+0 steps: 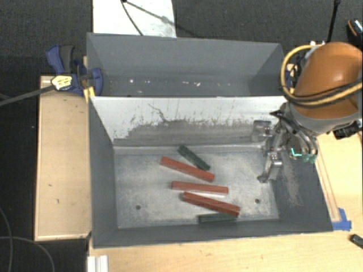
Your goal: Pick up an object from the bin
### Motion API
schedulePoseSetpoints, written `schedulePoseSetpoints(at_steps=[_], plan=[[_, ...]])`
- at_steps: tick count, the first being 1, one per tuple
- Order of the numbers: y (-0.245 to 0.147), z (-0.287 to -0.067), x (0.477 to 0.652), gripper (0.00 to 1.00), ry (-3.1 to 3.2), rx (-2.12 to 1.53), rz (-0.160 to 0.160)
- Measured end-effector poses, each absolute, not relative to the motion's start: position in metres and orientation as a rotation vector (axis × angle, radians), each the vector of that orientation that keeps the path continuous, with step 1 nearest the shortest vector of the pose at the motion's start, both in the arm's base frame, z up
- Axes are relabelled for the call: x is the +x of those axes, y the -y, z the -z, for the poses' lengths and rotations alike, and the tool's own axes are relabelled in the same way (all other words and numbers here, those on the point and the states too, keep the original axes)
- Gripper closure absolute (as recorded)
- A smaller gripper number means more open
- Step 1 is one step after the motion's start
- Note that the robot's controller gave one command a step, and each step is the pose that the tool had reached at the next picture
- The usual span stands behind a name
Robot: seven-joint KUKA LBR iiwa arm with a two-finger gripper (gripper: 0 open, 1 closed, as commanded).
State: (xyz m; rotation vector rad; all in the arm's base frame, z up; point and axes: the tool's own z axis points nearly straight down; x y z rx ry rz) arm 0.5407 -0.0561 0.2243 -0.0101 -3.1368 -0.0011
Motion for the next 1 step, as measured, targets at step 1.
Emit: schedulePoseSetpoints(at_steps=[1], plan=[[0.0077, -0.1456, 0.5354, 0.00, 3.118, -0.361, 0.004]])
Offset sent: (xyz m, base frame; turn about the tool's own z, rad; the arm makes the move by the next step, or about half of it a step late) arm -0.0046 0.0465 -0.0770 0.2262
